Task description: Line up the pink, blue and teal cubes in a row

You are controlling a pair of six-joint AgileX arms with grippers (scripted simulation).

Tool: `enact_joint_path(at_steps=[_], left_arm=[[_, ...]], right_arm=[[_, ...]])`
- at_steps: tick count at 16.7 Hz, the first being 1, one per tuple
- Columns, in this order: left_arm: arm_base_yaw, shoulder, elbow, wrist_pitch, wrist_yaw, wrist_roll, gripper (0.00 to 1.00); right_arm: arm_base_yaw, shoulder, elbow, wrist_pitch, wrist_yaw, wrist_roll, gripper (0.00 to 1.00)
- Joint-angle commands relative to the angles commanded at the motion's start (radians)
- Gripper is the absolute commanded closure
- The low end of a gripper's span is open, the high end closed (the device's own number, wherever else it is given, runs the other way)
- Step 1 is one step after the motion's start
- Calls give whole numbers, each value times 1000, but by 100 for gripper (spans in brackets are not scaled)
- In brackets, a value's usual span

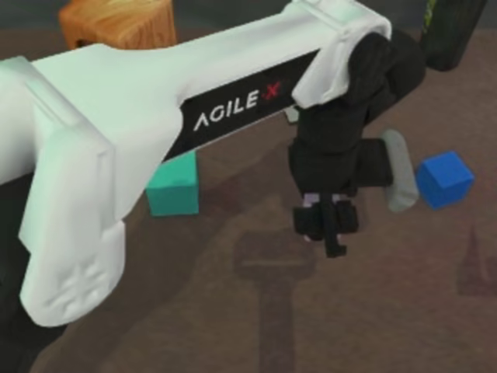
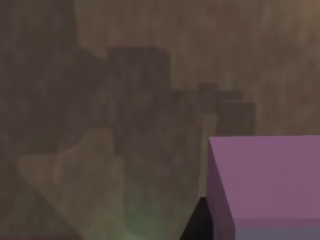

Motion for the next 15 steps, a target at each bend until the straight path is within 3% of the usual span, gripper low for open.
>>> enact_joint_path(at_steps=[3, 8, 15], left_arm=[[-67, 36, 66, -26, -3, -49, 100], [-67, 33, 63, -21, -2, -48, 100], [-71, 72, -103, 182, -1, -54, 100]], right_arm=[[0, 0, 0, 0, 0, 0, 0], [0, 0, 0, 0, 0, 0, 0], [0, 0, 0, 0, 0, 0, 0]])
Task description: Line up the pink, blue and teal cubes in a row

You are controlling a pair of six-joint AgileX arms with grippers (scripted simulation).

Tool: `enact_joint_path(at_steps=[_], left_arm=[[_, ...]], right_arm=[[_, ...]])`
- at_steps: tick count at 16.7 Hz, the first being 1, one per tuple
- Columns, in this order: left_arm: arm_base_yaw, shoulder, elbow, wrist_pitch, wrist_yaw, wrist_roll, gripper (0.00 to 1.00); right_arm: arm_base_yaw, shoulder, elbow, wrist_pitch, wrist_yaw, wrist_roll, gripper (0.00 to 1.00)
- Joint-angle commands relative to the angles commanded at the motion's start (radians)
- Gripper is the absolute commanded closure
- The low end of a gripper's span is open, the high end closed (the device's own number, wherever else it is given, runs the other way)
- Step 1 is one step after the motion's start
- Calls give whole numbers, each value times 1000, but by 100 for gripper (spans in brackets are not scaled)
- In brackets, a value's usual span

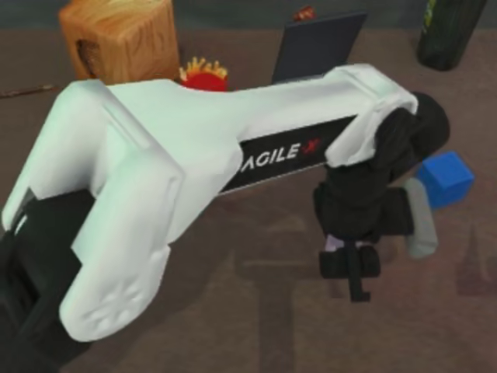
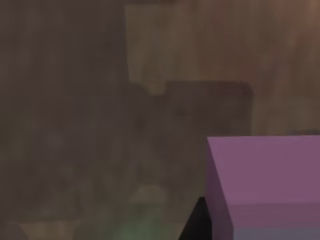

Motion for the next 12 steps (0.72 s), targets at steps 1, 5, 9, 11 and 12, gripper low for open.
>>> enact_joint_path(at_steps=[1, 5, 9, 11, 12], left_arm=[[-1, 5, -19, 23, -1, 0, 100], [-2, 9, -32, 37, -1, 0, 100], [-2, 9, -32, 37, -1, 0, 77], [-2, 9, -32, 37, -1, 0, 62], [-2, 9, -32, 37, -1, 0, 55]], right_arm=[[0, 0, 0, 0, 0, 0, 0], [0, 0, 0, 0, 0, 0, 0], [0, 0, 0, 0, 0, 0, 0], [0, 0, 0, 0, 0, 0, 0], [0, 0, 0, 0, 0, 0, 0]])
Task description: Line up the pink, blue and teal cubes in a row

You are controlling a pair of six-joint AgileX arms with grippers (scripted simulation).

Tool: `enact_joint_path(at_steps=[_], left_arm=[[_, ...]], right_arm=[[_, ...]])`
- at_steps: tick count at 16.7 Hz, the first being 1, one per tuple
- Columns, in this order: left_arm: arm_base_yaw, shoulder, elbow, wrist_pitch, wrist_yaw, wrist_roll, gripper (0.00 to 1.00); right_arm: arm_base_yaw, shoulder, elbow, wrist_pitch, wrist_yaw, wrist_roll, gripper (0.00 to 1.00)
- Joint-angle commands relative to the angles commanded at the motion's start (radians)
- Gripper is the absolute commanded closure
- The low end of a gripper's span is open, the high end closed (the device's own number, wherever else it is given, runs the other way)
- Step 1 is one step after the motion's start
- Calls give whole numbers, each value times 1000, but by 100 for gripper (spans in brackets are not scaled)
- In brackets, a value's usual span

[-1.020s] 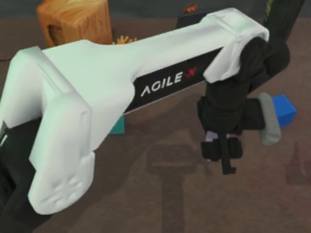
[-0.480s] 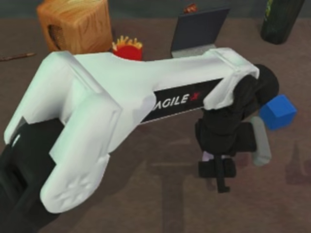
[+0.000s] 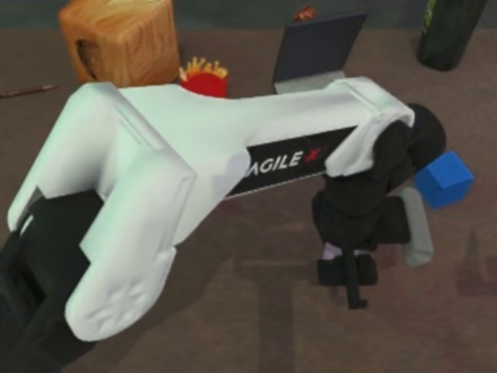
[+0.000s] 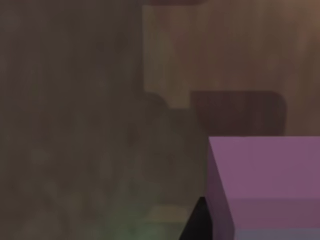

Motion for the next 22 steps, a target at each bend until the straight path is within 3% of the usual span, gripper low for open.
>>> enact_joint_path(at_steps=[7, 17, 22], left_arm=[[0, 0, 0, 0, 0, 0, 2], [2, 0, 4, -4, 0, 0, 0], [16, -17, 145, -166, 0, -2, 0]], right_arm=[[0, 0, 0, 0, 0, 0, 0], [0, 0, 0, 0, 0, 0, 0], [0, 0, 0, 0, 0, 0, 0]])
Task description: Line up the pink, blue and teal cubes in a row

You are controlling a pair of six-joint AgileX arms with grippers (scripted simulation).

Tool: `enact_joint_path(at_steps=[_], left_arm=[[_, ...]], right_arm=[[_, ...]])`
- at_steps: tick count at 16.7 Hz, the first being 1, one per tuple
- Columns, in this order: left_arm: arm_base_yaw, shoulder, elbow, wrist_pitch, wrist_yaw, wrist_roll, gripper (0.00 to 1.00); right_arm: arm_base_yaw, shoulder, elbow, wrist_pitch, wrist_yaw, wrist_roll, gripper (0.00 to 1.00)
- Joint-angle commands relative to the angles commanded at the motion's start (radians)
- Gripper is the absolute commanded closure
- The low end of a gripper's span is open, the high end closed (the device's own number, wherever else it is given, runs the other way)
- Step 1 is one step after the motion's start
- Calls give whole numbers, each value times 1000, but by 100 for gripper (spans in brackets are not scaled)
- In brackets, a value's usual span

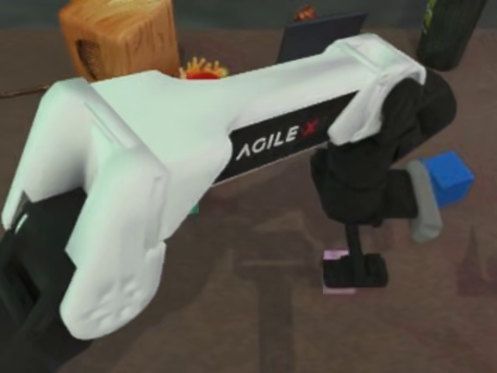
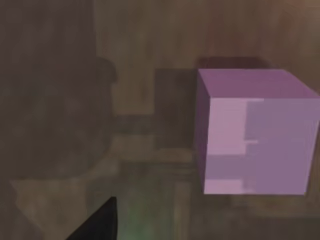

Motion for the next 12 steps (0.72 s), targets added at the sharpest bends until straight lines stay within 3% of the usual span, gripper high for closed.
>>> enact_joint_path(at_steps=[4, 9, 12], left_arm=[[6, -13, 82, -91, 0, 2, 0], [5, -19, 71, -82, -1, 0, 0], [51, -109, -16, -25, -7, -27, 0]], right_arm=[[0, 0, 0, 0, 0, 0, 0], [2, 9, 9, -7, -1, -1, 0], [14, 92, 92, -64, -5, -11, 0]])
